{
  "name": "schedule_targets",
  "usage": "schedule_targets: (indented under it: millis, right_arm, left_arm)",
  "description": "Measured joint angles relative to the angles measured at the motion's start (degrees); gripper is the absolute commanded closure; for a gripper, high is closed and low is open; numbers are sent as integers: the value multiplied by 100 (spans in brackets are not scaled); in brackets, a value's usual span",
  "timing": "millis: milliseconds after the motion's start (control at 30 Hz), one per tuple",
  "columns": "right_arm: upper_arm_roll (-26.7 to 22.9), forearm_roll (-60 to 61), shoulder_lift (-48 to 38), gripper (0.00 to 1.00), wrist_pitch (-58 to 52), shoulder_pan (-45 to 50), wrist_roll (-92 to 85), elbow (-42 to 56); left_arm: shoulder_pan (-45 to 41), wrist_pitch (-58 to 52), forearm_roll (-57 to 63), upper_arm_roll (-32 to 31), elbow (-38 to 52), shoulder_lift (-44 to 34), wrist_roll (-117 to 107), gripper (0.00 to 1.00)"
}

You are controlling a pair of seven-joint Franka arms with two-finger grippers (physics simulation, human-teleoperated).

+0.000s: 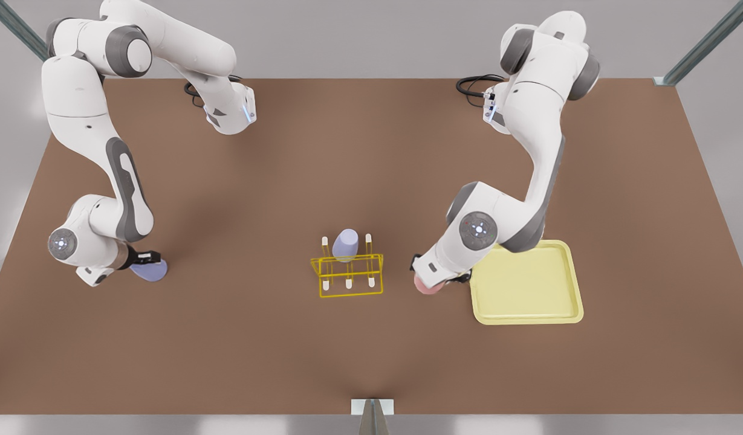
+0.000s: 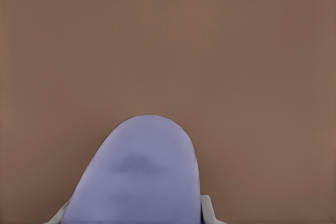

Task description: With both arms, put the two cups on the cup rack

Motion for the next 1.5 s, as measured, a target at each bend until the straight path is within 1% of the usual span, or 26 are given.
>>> schedule_targets:
  millis: [100,167,367,500,567,600,633,800,967,1200,1500]
  right_arm:
    - [21,-36,3,24,-89,7,65,139]
    - [125,-44,-2,24,-132,6,97,243]
    - [1054,-17,52,24,-200,36,161,729]
    - [1796,4,374,24,-214,132,172,1180]
    - [2184,8,443,24,-218,245,175,1347]
    - [2340,10,469,24,-219,377,177,1458]
    - [2419,11,503,24,-221,578,179,1602]
    - [2567,121,582,25,-220,1457,199,2252]
    - [2614,370,745,25,-218,1903,217,2667]
    - [2826,453,780,25,-439,1983,220,2735]
    - [2831,417,796,25,-766,2059,178,2703]
  left_arm:
    - [-251,-141,-163,-132,570,346,-411,22]
    - [-409,-164,-218,-160,879,575,-659,22]
    - [-737,323,-376,-171,997,900,-1311,22]
    - [-775,648,-392,-147,1015,1073,-1666,22]
    - [-754,747,-390,-135,1002,1123,-1813,13]
    - [-742,785,-390,-130,995,1145,-1880,0]
    - [-735,816,-389,-128,991,1157,-1945,0]
    - [-720,891,-391,-128,976,1189,-2220,0]
    - [-762,921,-378,-130,969,1362,-2429,0]
    - [-765,631,-385,-129,970,1370,-2634,0]
    - [-766,269,-420,-146,1016,1302,-2805,0]
